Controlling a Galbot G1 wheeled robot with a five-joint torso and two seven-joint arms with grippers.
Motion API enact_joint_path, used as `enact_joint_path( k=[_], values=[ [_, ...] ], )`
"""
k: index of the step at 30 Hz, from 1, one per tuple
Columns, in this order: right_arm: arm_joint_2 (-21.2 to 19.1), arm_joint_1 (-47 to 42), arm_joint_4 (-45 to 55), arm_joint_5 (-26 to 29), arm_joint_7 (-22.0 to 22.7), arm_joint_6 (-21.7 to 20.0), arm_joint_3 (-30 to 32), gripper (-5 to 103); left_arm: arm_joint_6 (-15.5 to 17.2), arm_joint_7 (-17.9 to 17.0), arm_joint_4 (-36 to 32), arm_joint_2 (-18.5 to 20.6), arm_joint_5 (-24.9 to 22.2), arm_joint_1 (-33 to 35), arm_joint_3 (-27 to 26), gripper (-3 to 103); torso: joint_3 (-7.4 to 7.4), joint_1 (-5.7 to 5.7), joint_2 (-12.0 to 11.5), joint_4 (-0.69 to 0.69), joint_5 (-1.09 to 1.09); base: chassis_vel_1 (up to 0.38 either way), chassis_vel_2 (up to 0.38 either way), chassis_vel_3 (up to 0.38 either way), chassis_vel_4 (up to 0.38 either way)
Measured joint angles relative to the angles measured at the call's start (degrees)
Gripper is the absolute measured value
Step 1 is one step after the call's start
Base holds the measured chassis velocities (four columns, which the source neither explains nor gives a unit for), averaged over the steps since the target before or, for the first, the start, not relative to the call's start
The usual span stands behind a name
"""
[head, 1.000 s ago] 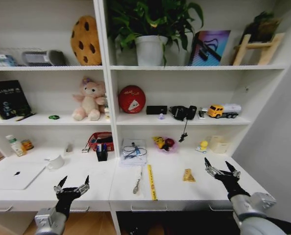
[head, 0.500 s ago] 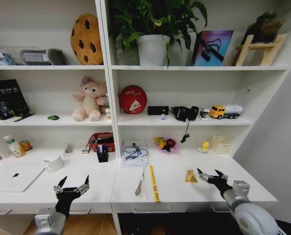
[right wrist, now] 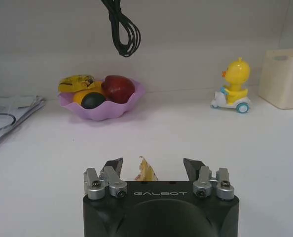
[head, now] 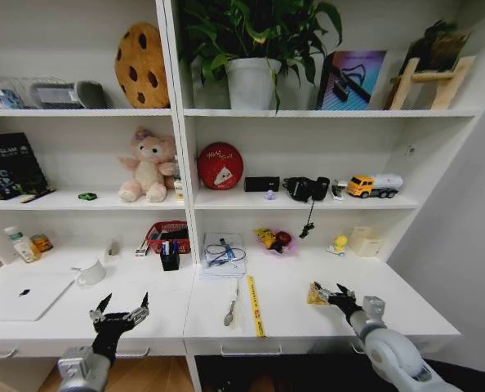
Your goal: Organize the objects on the table.
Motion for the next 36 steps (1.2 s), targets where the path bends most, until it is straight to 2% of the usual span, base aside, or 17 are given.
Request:
enact_joint_path(
  k=[1,3,6,7,9,10,13,14,17,18,20,26,29,31,32,34,36],
  values=[
    [0.0,0.0,0.0,0.0,0.0,0.0,0.0,78,0.0,0.0,0.0,0.0,0.0,0.0,0.0,100,0.0,0.0,0.0,0.0,0.0,0.0,0.0,0.0,0.0],
    [0.29,1.6,-2.27,-0.03,-0.01,-0.05,-1.09,62,0.0,0.0,0.0,0.0,0.0,0.0,0.0,100,0.0,0.0,0.0,0.0,0.01,0.0,0.0,0.0,0.0],
    [0.35,2.39,-3.37,0.01,-0.51,-0.05,-1.53,56,0.0,0.0,0.0,0.0,0.0,0.0,0.0,100,0.0,0.0,0.0,0.0,0.01,0.0,0.0,0.0,0.0],
    [0.32,2.44,-3.48,0.01,-0.77,-0.05,-1.73,45,0.0,0.0,0.0,0.0,0.0,0.0,0.0,100,0.0,0.0,0.0,0.0,0.01,0.0,0.0,0.0,0.0],
    [0.32,2.44,-3.49,0.0,-0.9,-0.03,-1.88,45,0.0,0.0,0.0,0.0,0.0,0.0,0.0,100,0.0,0.0,0.0,-0.01,0.01,0.0,0.0,0.0,0.0],
    [0.32,2.44,-3.49,-0.01,-0.92,0.02,-2.02,35,0.0,0.0,0.0,0.0,0.0,0.0,0.0,100,0.0,0.0,0.0,0.0,0.01,0.0,0.0,0.0,0.0],
    [0.32,2.47,-3.49,-0.02,-0.92,0.08,-2.25,35,0.0,0.0,0.0,0.0,0.0,0.0,0.0,100,0.0,0.0,0.0,0.0,0.01,0.0,0.0,0.0,0.0],
    [0.32,2.56,-3.54,-0.03,-0.92,0.13,-2.39,24,0.0,0.0,0.0,0.0,0.0,0.0,0.0,100,0.0,0.0,0.0,0.0,0.01,0.0,0.0,0.0,0.0],
    [0.28,2.62,-3.56,0.01,-0.9,0.24,-2.44,24,0.0,0.0,0.0,0.0,0.0,0.0,0.0,100,0.0,0.0,0.0,0.0,0.0,0.0,0.0,0.0,0.0],
    [0.26,2.63,-3.56,0.04,-0.9,0.27,-2.43,7,0.0,0.0,0.0,0.0,0.0,0.0,0.0,100,0.0,0.0,0.0,0.0,0.0,0.0,0.0,0.0,0.0],
    [0.24,2.66,-3.56,0.08,-0.9,0.29,-2.4,2,0.0,0.0,0.0,0.0,0.0,0.0,0.0,100,0.0,0.0,0.0,0.0,0.01,0.0,0.0,0.0,0.0],
    [-0.32,4.25,-2.08,0.48,-2.15,0.8,-1.95,0,0.0,0.0,0.0,0.0,0.0,0.0,0.0,100,0.0,0.0,0.0,-0.02,0.0,0.0,0.0,0.0,0.0],
    [-0.16,9.95,-3.18,0.97,-3.58,1.64,-3.96,0,0.0,0.01,0.0,0.0,0.0,0.0,0.0,100,0.0,-0.01,0.01,-0.03,0.0,0.0,0.0,0.0,0.0],
    [0.59,19.34,-6.51,2.27,-4.48,3.36,-9.23,0,0.0,0.01,0.0,0.0,0.0,0.0,0.0,100,0.0,0.0,0.0,0.02,0.01,0.0,0.0,0.0,0.0],
    [0.59,19.34,-6.51,2.27,-4.48,3.36,-9.23,0,0.0,0.01,0.0,0.0,0.0,0.0,0.0,100,0.0,0.0,0.0,0.02,0.01,0.0,0.0,0.0,0.0],
    [2.09,28.46,-12.56,2.02,-6.35,5.66,-15.35,0,0.0,0.0,0.0,-0.01,0.0,0.01,0.01,100,0.01,0.0,0.0,0.03,0.0,0.0,0.0,0.0,0.0],
    [2.64,30.76,-14.43,2.29,-6.62,5.76,-17.0,0,0.0,0.0,0.0,0.0,0.0,0.0,0.0,100,0.01,0.01,0.0,0.03,0.02,0.0,0.0,0.0,0.0]
  ],
)
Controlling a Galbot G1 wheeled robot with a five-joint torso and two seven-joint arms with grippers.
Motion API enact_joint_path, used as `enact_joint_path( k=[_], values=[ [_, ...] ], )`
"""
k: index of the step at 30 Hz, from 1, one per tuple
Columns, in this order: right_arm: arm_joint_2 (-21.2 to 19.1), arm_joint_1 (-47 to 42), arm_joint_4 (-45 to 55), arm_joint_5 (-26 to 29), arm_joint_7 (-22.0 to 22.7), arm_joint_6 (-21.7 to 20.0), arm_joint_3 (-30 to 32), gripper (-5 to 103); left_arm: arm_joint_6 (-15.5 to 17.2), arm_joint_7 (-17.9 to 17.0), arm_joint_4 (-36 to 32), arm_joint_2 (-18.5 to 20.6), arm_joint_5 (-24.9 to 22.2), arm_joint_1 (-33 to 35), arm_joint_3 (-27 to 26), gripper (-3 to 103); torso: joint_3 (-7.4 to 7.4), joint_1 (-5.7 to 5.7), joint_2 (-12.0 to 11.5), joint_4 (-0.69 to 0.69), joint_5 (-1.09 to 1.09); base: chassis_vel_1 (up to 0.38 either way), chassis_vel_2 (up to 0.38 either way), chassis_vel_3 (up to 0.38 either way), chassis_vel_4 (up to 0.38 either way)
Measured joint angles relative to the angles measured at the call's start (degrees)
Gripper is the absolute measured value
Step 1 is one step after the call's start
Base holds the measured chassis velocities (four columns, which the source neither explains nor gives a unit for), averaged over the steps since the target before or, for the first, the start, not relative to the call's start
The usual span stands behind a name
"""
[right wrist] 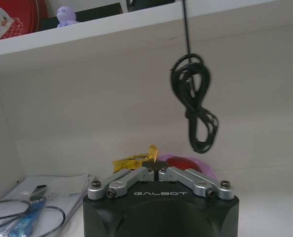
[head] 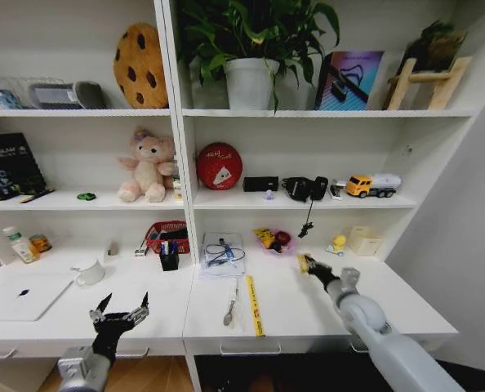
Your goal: Organize the objects on the table.
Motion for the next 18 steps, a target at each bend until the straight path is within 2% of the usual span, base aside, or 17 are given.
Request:
enact_joint_path(
  k=[3,4,6,10,12,13,15,16,18],
  values=[
    [2.71,8.73,-7.45,0.3,-0.27,0.91,-5.76,0,0.0,0.02,0.0,0.0,0.0,-0.01,0.0,100,0.0,0.0,0.0,-0.02,-0.03,0.0,0.0,0.0,0.0],
    [2.71,8.73,-7.45,0.3,-0.27,0.91,-5.76,0,0.0,0.02,0.0,0.0,0.0,-0.01,0.0,100,0.0,0.0,0.0,-0.02,-0.03,0.0,0.0,0.0,0.0],
    [4.49,13.31,-12.84,-2.99,-1.46,3.19,-8.18,0,0.0,0.0,0.0,0.0,0.0,0.0,0.0,100,0.0,0.0,0.0,-0.03,-0.03,0.0,0.0,0.0,0.0],
    [6.2,16.21,-17.77,-5.83,-2.47,5.86,-9.44,0,0.0,0.01,0.0,0.0,0.0,0.0,0.01,100,-0.01,0.0,0.0,-0.05,-0.02,0.0,0.0,0.0,0.0],
    [8.52,18.89,-23.87,-8.74,-3.49,9.74,-10.71,0,0.0,0.01,0.0,0.0,0.0,0.0,0.01,100,-0.01,0.0,0.0,-0.05,-0.03,0.0,0.0,0.0,0.0],
    [8.52,18.89,-23.87,-8.74,-3.49,9.74,-10.71,0,0.0,0.01,0.0,0.0,0.0,0.0,0.01,100,-0.01,0.0,0.0,-0.05,-0.03,0.0,0.0,0.0,0.0],
    [11.25,21.22,-31.57,-11.93,-4.62,15.27,-12.67,0,0.0,0.0,0.0,0.0,0.0,0.0,0.0,100,-0.01,0.0,0.0,-0.05,-0.02,0.0,0.0,0.0,0.0],
    [11.25,21.22,-31.57,-11.93,-4.62,15.27,-12.67,0,0.0,0.0,0.0,0.0,0.0,0.0,0.0,100,-0.01,0.0,0.0,-0.05,-0.02,0.0,0.0,0.0,0.0],
    [13.86,22.62,-37.11,-15.36,-5.66,19.04,-13.38,-3,0.0,0.0,0.0,0.0,0.0,0.0,0.01,100,0.0,0.01,0.0,-0.02,0.0,0.0,0.0,0.0,0.0]
  ],
)
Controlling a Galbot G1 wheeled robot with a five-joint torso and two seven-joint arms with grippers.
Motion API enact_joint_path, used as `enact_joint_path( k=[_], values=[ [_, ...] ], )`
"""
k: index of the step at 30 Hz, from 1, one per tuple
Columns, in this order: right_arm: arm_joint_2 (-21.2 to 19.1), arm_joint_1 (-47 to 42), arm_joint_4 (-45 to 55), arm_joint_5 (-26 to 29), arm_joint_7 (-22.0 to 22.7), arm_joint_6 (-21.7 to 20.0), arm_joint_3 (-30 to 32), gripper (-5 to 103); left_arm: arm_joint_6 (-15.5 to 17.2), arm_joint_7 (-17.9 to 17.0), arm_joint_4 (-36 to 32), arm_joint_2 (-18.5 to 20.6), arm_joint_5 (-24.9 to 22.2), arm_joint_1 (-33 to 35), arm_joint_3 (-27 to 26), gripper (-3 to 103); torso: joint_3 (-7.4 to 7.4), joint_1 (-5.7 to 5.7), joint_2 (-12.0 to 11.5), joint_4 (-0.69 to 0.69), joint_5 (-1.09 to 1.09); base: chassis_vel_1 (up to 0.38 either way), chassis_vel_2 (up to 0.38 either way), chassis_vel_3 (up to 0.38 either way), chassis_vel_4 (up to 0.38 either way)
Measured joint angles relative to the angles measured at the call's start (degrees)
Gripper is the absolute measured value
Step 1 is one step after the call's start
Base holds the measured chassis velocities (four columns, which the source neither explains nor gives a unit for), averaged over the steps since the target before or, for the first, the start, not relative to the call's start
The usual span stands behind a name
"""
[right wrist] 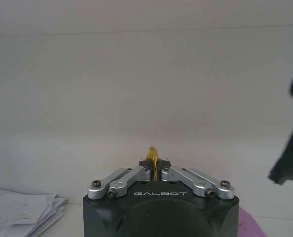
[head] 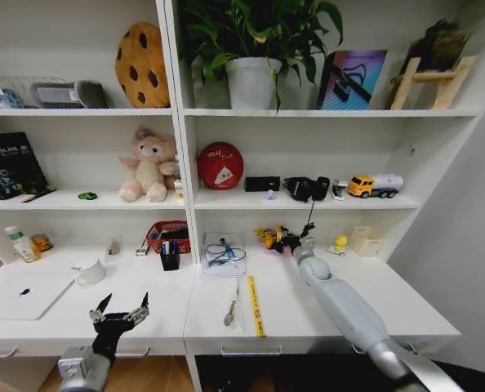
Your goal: Organize the objects on the table.
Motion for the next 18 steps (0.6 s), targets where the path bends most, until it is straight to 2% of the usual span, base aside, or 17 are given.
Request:
enact_joint_path(
  k=[1,3,4,5,6,7,8,9,10,11,12,13,14,15,16,17,18],
  values=[
    [0.56,0.15,-0.71,-0.49,-0.1,0.56,0.07,7,0.0,0.0,0.0,0.0,0.0,0.0,0.0,100,0.0,0.0,0.0,0.01,0.0,0.0,0.0,0.0,0.0],
    [0.85,0.01,-0.62,-0.46,0.03,0.52,0.39,7,0.0,0.01,0.0,0.0,0.0,0.0,0.0,100,0.0,0.0,0.0,0.01,-0.01,0.0,0.0,0.0,0.0],
    [0.64,-0.47,0.34,-0.38,1.01,-0.17,0.76,18,0.0,0.0,0.0,0.0,0.0,0.0,0.0,100,-0.01,0.0,0.0,0.01,-0.01,0.0,0.0,0.0,0.0],
    [0.64,-0.47,0.34,-0.38,1.01,-0.17,0.76,18,0.0,0.0,0.0,0.0,0.0,0.0,0.0,100,-0.01,0.0,0.0,0.01,-0.01,0.0,0.0,0.0,0.0],
    [-0.37,-1.58,2.52,-0.53,2.75,-1.3,1.34,18,0.0,0.0,0.0,0.0,0.0,0.0,0.0,100,-0.01,-0.01,0.0,0.0,-0.01,0.0,0.0,0.0,0.0],
    [-1.46,-2.49,4.32,-0.7,3.34,-2.12,1.9,29,0.0,0.0,0.0,0.0,0.0,0.0,0.0,100,-0.01,-0.01,0.0,0.0,-0.01,0.0,0.0,0.0,0.0],
    [-3.61,-4.24,7.75,-0.78,3.82,-3.3,3.03,29,0.0,0.0,0.0,0.0,0.0,0.0,0.0,100,-0.01,-0.02,0.01,-0.02,-0.01,0.0,0.0,0.0,0.0],
    [-3.61,-4.24,7.75,-0.78,3.82,-3.3,3.03,29,0.0,0.0,0.0,0.0,0.0,0.0,0.0,100,-0.01,-0.02,0.01,-0.02,-0.01,0.0,0.0,0.0,0.0],
    [-5.59,-6.09,11.11,-0.78,4.08,-3.74,4.09,40,0.0,0.0,0.0,0.0,0.0,0.01,0.0,100,-0.01,-0.01,0.01,-0.03,-0.02,0.0,0.0,0.0,0.0],
    [-7.23,-7.98,14.37,-0.78,4.47,-4.33,5.05,40,0.0,0.01,0.0,0.0,0.0,0.0,0.0,100,-0.02,-0.01,0.01,-0.04,-0.02,0.0,0.0,0.0,0.0],
    [-8.76,-10.07,17.46,-0.65,4.97,-5.33,6.05,51,0.0,0.0,0.0,0.0,0.0,0.0,0.0,100,-0.02,-0.01,0.01,-0.02,-0.02,0.0,0.0,0.0,0.0],
    [-8.76,-10.07,17.46,-0.65,4.97,-5.33,6.05,51,0.0,0.0,0.0,0.0,0.0,0.0,0.0,100,-0.02,-0.01,0.01,-0.02,-0.02,0.0,0.0,0.0,0.0],
    [-11.01,-14.19,22.31,-0.1,5.69,-7.22,7.94,51,0.0,0.0,0.0,0.0,0.0,0.0,0.0,100,-0.02,-0.01,0.02,0.0,-0.02,0.0,0.0,0.0,0.0],
    [-13.08,-19.25,27.42,0.03,5.97,-8.68,10.62,61,0.0,0.0,0.0,0.0,0.0,0.0,0.0,100,-0.01,-0.02,0.01,-0.04,0.02,0.0,0.0,0.0,0.0],
    [-13.08,-19.25,27.42,0.03,5.97,-8.68,10.62,61,0.0,0.0,0.0,0.0,0.0,0.0,0.0,100,-0.01,-0.02,0.01,-0.04,0.02,0.0,0.0,0.0,0.0],
    [-14.68,-23.86,31.84,-0.27,5.88,-9.3,13.81,61,0.0,0.0,0.0,0.0,0.0,0.0,0.0,100,-0.02,-0.02,0.01,-0.04,0.03,0.0,0.0,0.0,0.0],
    [-16.2,-29.75,37.31,-0.62,5.89,-9.35,17.7,73,0.0,0.01,0.0,0.0,0.0,0.0,0.0,100,-0.03,-0.02,0.02,-0.05,-0.06,0.0,0.0,0.0,0.0]
  ],
)
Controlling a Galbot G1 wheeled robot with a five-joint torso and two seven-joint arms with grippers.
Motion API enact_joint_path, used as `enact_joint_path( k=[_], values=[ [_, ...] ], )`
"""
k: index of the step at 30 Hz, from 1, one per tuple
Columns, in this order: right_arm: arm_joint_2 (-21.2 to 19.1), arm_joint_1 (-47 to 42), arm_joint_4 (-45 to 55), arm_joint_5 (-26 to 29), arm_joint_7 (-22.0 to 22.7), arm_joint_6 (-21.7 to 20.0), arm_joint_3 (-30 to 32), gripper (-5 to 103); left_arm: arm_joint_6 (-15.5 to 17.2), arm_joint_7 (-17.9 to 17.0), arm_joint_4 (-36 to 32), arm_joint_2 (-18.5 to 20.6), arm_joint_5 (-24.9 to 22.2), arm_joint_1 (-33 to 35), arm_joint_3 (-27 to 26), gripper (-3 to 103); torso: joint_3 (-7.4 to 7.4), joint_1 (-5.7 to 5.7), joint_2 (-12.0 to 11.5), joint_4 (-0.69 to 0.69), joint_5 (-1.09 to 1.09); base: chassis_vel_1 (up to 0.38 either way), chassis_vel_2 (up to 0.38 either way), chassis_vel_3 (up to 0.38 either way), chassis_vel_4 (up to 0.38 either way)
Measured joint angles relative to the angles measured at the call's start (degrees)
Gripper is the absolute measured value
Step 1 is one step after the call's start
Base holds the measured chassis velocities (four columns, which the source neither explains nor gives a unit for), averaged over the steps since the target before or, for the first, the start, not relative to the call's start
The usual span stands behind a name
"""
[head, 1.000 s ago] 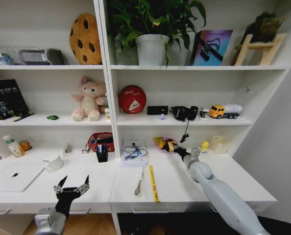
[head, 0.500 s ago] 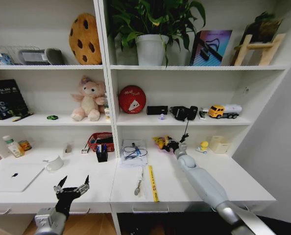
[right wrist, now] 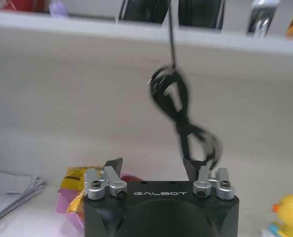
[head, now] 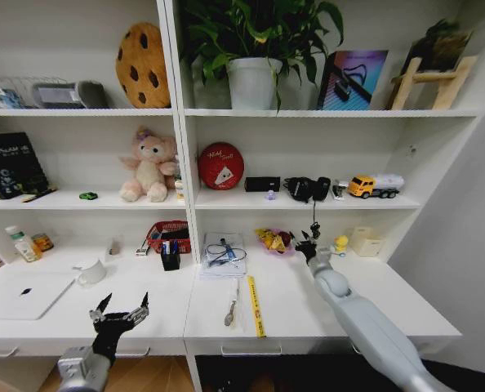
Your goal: Organize the objects on the table.
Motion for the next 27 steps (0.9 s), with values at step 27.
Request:
enact_joint_path(
  k=[27],
  values=[
    [12.83,-50.18,31.96,-9.33,4.93,6.31,28.48,100,0.0,0.0,0.0,0.0,0.0,0.0,0.0,100,0.01,0.01,0.0,0.05,0.04,0.0,0.0,0.0,0.0]
  ],
)
